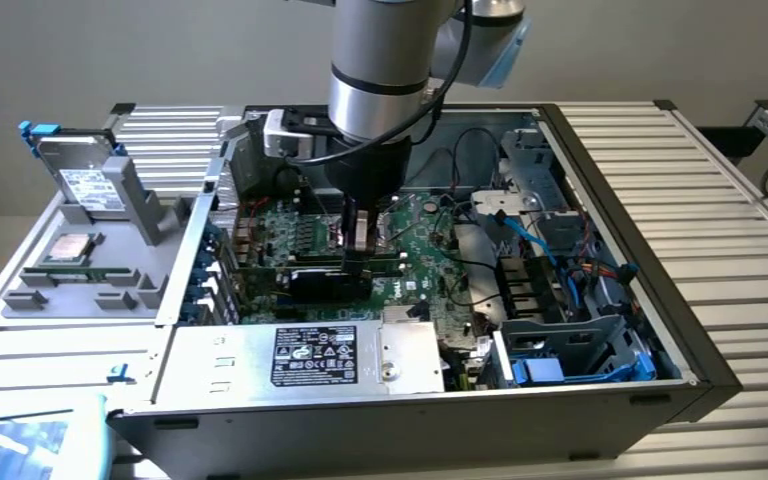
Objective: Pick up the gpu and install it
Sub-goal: 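Press down on the gpu until it lock into place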
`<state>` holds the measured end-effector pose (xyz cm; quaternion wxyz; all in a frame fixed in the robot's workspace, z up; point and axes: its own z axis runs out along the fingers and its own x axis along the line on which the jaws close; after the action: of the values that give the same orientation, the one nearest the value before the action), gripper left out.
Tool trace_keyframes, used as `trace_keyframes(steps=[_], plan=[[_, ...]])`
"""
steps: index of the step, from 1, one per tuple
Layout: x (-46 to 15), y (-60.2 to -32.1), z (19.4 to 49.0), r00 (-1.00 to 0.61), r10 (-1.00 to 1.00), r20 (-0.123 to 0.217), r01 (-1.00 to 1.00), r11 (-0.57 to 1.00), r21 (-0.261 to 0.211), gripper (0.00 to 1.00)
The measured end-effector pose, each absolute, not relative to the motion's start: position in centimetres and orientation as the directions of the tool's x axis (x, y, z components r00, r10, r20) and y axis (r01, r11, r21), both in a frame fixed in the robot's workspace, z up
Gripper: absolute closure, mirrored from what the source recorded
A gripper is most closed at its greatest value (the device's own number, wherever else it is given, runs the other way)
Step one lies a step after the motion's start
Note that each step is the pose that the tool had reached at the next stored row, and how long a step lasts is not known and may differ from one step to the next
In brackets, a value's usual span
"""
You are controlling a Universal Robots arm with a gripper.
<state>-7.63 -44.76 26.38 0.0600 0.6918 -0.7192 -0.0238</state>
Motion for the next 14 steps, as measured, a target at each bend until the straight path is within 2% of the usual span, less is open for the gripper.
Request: trace_keyframes(steps=[7, 14], plan=[[-7.6, -44.8, 26.4, -0.036, -0.998, 0.052, -0.992, 0.042, 0.117, 0.86], [-7.6, -44.8, 28.1, -0.035, -0.997, 0.067, -0.992, 0.043, 0.119, 0.86]])
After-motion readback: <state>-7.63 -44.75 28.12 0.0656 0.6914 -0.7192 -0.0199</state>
